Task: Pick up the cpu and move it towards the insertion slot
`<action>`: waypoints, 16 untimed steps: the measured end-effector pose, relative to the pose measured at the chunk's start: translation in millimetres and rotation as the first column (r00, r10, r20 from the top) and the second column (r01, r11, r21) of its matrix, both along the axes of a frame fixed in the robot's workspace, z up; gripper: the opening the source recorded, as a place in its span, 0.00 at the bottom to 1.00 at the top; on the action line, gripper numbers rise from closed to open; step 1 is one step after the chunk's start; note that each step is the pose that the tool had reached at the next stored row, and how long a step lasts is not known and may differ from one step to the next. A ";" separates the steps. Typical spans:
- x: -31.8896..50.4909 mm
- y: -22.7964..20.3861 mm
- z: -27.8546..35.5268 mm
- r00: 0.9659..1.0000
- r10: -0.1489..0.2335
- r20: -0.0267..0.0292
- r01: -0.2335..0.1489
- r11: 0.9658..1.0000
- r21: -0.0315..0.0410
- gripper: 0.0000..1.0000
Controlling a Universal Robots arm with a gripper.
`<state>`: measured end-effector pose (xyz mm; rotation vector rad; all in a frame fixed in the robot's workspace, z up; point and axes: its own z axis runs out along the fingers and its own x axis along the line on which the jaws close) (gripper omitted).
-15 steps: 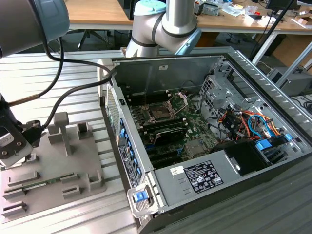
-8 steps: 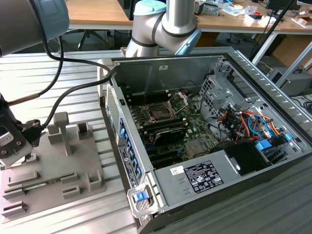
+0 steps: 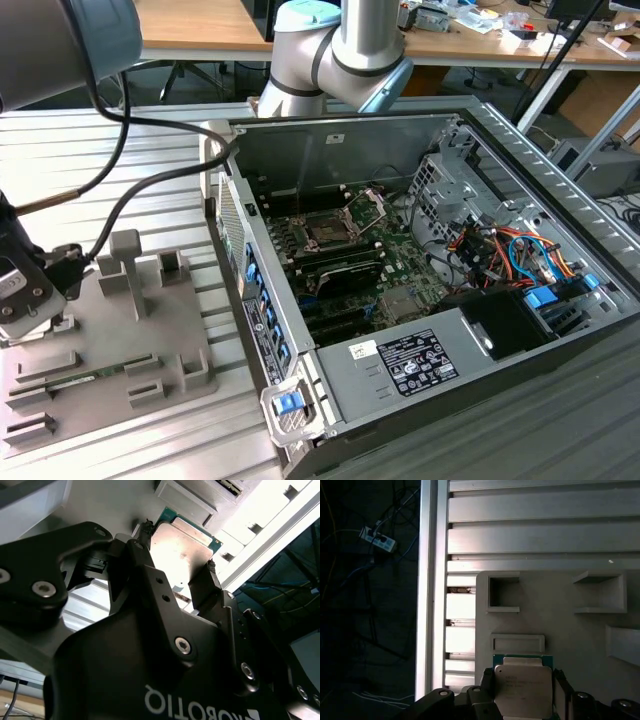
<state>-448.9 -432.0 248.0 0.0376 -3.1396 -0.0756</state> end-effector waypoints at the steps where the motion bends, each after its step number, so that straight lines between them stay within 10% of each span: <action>1: 0.0 0.0 0.5 1.000 0.000 0.000 0.000 1.000 0.000 0.55; 16: 0.0 0.0 5.9 1.000 0.000 0.000 0.000 1.000 0.000 0.55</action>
